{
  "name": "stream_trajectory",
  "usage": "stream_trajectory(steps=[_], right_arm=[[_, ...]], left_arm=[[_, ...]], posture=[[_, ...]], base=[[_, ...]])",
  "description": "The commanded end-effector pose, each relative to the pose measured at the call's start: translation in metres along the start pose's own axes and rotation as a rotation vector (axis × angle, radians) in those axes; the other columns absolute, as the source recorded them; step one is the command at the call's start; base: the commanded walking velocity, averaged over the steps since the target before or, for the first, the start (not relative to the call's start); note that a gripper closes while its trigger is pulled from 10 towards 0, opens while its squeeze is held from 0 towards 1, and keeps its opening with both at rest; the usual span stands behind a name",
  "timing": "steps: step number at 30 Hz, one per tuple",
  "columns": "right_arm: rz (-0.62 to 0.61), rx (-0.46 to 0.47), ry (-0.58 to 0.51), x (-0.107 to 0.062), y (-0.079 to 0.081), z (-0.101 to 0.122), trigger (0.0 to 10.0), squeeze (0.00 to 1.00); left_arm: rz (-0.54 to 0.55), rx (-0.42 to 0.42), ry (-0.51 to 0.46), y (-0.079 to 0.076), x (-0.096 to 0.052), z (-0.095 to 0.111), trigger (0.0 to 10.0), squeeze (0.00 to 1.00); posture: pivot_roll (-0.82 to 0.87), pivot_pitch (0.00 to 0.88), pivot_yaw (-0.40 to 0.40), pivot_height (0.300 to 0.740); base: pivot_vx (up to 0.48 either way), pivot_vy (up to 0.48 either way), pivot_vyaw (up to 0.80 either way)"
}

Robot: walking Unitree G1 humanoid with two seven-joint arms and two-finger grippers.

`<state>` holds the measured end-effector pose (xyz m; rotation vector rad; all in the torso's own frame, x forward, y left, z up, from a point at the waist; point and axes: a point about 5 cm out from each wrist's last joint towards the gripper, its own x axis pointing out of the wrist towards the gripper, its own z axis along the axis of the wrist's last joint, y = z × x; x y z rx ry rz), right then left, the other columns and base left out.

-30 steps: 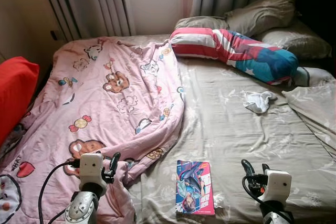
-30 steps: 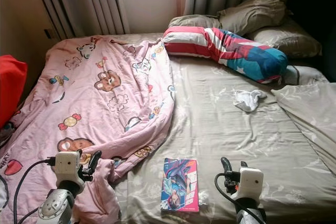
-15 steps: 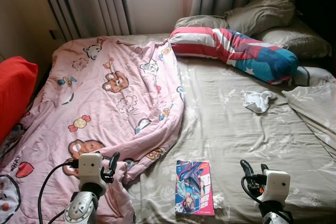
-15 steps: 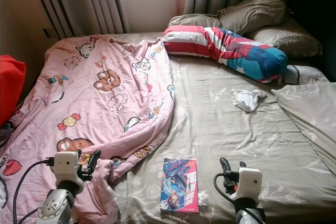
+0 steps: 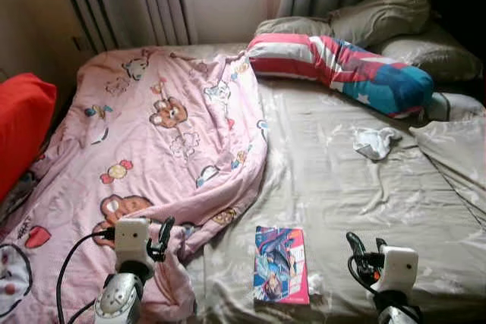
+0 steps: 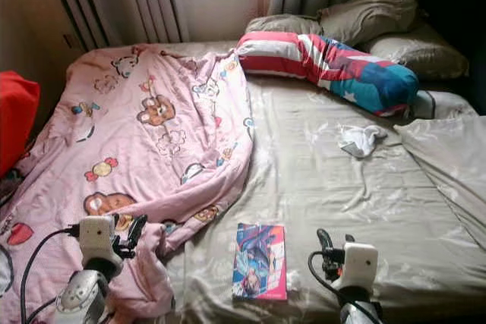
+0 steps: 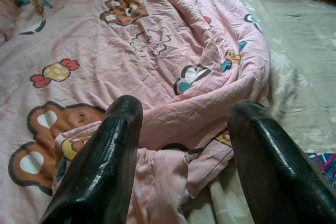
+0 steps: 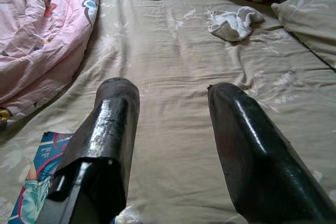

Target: Clean up the room

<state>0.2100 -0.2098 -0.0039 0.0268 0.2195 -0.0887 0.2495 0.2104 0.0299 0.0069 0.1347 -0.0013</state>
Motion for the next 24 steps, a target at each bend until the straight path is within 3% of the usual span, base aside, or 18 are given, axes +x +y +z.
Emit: stream_trajectory(steps=[1,11,19,24], right_arm=[[0.006,0.001,-0.005,-0.0006,0.0015,0.0016,10.0,0.00],[0.005,0.004,-0.005,-0.0007,0.0019,0.0015,10.0,0.00],[0.005,0.004,-0.004,-0.0008,0.0021,0.0012,10.0,0.00],[0.004,0.003,-0.005,-0.0008,0.0024,0.0011,10.0,0.00]], left_arm=[[0.003,0.013,-0.006,0.0027,-0.0007,0.0025,10.0,0.00],[-0.002,0.010,-0.008,0.0022,0.0005,0.0039,10.0,0.00],[-0.002,0.008,-0.008,0.0019,0.0007,0.0037,10.0,0.00],[0.000,0.015,-0.004,0.0023,0.0009,0.0036,10.0,0.00]], posture=[[-0.10,0.064,0.019,0.740],[-0.10,0.064,0.020,0.740],[-0.10,0.064,0.020,0.740],[-0.10,0.065,0.021,0.740]], base=[[0.000,0.000,0.00],[0.000,0.000,0.00],[-0.357,0.000,0.00],[0.000,0.000,0.00]])
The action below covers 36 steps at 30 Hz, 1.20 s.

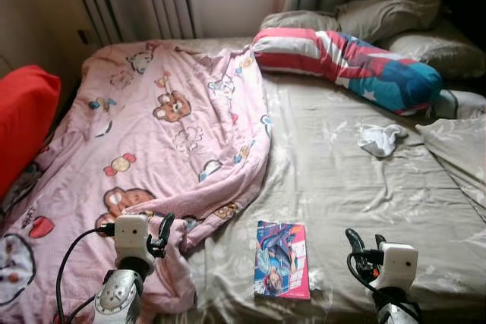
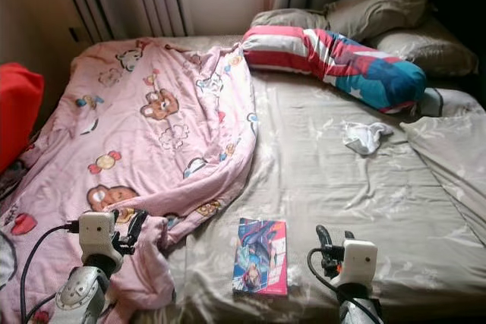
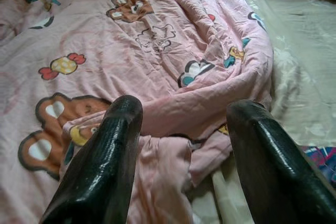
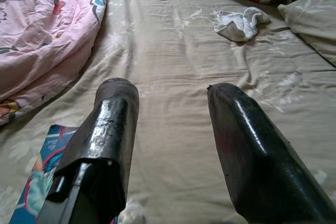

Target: Clean up the room

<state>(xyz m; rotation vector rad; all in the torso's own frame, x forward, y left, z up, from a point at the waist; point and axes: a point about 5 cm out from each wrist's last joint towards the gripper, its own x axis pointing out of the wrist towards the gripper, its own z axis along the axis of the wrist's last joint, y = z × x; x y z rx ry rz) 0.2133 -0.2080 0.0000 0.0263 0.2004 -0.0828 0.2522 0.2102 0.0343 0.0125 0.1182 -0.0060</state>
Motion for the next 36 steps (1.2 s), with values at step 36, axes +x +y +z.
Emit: stream_trajectory(steps=[36], right_arm=[[-0.019,0.002,0.042,-0.0010,-0.0003,-0.0047,10.0,0.00]], left_arm=[[-0.009,0.009,0.026,-0.0007,-0.0003,-0.0029,10.0,0.00]], posture=[[-0.10,0.068,0.022,0.660]], base=[[0.000,0.000,0.00]])
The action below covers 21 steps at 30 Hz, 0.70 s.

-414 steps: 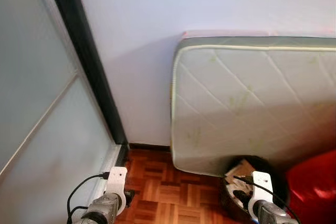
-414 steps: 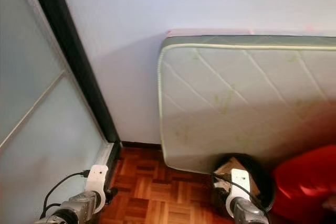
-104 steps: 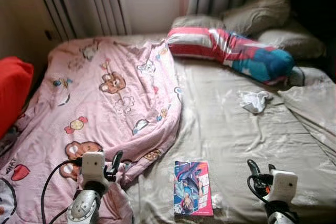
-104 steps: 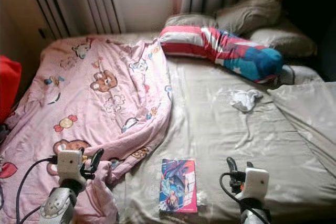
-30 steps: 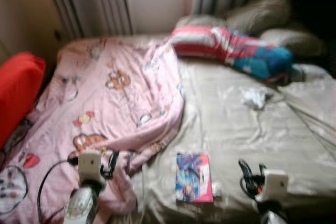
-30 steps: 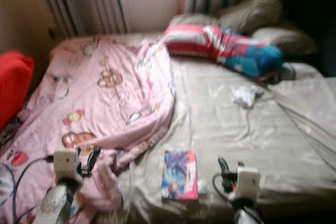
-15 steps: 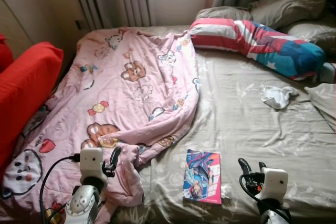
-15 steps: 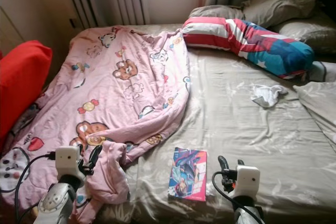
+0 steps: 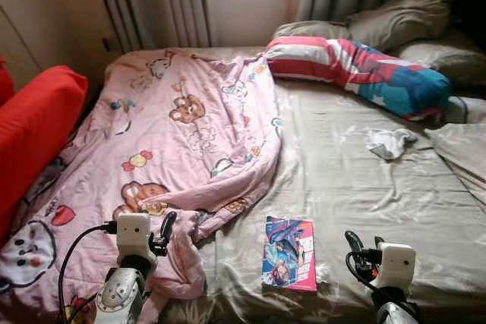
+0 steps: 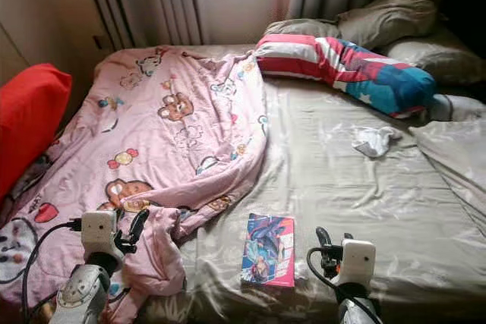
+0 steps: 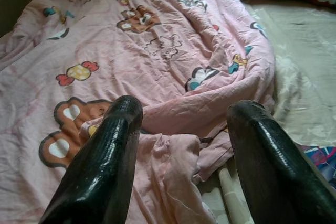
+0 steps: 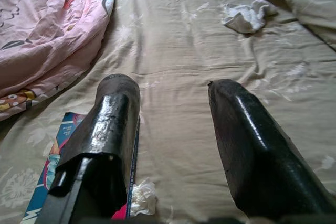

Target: Clean up the room

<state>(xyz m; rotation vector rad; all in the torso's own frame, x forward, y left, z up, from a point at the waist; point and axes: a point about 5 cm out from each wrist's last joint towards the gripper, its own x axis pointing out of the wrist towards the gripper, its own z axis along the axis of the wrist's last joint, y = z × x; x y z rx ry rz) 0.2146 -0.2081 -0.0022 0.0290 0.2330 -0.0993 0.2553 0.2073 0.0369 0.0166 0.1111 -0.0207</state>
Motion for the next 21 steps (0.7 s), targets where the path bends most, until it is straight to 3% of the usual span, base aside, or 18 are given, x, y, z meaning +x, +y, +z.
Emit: stream_trajectory(steps=[1,21], right_arm=[[-0.002,-0.001,0.009,-0.0025,-0.0004,-0.0029,10.0,0.00],[0.017,-0.027,0.013,-0.0001,-0.0017,-0.0012,10.0,0.00]], left_arm=[[0.005,0.004,0.033,0.0021,-0.0031,-0.0059,10.0,0.00],[-0.013,0.002,0.043,-0.0029,-0.0051,-0.0095,10.0,0.00]], posture=[[-0.10,0.068,0.022,0.660],[-0.10,0.048,0.011,0.635]], base=[[0.000,0.000,0.00],[0.000,0.000,0.00]])
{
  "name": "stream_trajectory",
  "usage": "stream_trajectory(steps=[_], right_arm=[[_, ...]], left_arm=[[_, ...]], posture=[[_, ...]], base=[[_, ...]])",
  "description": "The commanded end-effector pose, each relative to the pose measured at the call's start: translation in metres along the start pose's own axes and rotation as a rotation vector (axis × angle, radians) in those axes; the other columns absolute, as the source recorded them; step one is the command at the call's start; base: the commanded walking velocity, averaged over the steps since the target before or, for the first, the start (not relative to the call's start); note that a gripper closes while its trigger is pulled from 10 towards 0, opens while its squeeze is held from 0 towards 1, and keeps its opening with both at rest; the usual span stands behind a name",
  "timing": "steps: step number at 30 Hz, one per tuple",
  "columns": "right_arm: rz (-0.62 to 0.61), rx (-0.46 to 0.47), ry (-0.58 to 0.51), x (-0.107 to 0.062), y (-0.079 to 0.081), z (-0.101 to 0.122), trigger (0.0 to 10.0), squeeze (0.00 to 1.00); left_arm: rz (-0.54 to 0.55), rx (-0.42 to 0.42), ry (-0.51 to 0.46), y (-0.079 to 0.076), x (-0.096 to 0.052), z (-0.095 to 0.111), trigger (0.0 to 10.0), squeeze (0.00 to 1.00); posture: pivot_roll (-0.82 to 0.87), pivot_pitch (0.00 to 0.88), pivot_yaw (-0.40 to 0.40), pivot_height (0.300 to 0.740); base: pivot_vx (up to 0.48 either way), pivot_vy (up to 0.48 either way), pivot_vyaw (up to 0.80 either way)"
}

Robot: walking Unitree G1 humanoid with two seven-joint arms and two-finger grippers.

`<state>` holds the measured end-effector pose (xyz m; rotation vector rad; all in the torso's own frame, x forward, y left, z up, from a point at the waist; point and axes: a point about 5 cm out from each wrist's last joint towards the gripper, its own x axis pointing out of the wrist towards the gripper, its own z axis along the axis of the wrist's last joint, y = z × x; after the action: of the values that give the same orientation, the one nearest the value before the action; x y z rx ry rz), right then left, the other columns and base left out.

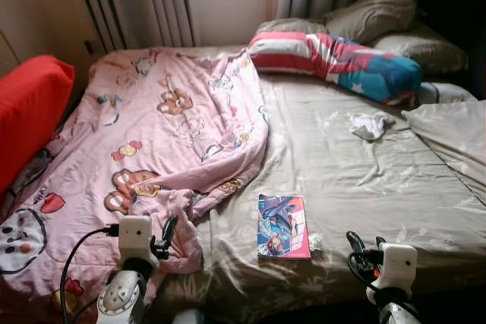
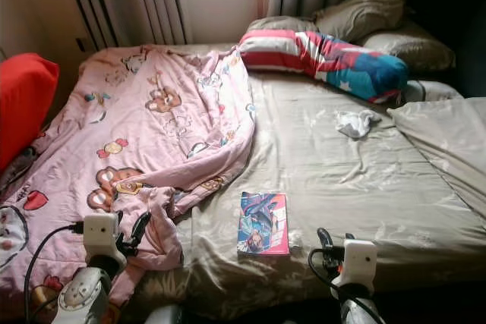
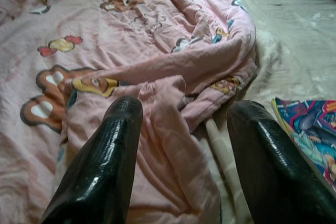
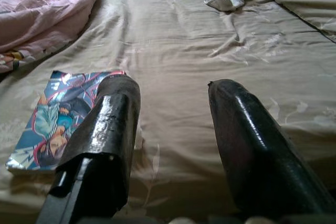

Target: Clean up the room

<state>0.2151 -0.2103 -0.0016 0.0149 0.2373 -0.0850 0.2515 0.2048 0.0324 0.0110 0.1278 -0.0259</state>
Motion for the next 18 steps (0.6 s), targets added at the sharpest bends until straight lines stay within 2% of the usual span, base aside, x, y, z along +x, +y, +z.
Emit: stream_trajectory(steps=[1,18], right_arm=[[0.005,-0.011,0.009,-0.0007,0.0007,-0.0019,10.0,0.00],[0.007,-0.015,0.015,-0.0005,0.0005,-0.0031,10.0,0.00]], left_arm=[[-0.008,0.009,0.027,-0.0002,-0.0017,-0.0047,10.0,0.00],[-0.002,0.007,0.020,0.0007,0.0001,-0.0021,10.0,0.00]], posture=[[-0.10,0.048,0.011,0.635],[-0.10,0.059,0.009,0.635]], base=[[0.000,0.000,0.00],[0.000,0.000,0.00]])
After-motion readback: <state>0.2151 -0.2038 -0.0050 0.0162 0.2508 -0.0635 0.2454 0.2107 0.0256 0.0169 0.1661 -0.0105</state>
